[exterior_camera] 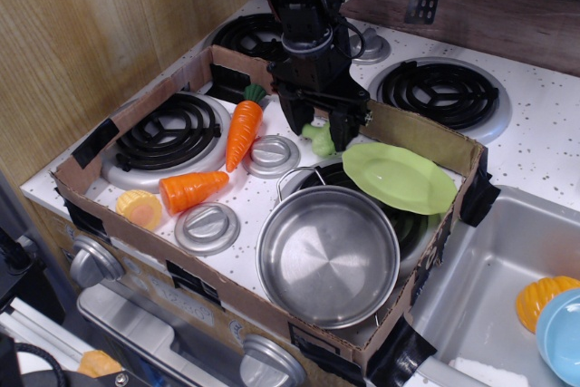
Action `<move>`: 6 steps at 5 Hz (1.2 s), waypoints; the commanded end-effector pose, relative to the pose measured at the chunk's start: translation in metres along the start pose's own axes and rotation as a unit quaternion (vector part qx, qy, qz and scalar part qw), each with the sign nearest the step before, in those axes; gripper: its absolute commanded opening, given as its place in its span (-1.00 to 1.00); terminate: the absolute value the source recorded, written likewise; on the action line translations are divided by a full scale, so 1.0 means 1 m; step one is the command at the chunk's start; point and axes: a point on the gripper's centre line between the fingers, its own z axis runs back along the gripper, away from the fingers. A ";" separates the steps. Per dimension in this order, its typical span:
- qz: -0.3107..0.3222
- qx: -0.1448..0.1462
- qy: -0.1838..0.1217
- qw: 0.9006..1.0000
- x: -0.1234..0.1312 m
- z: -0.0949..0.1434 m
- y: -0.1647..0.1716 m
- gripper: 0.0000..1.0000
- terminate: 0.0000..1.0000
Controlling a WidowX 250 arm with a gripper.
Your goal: Put broccoli in pot
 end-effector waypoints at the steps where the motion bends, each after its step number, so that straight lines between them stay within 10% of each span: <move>1: -0.020 0.087 -0.028 0.996 0.021 0.075 0.014 -1.00 -1.00; 6: 0.178 0.126 0.005 0.976 -0.068 0.129 -0.077 -1.00 -1.00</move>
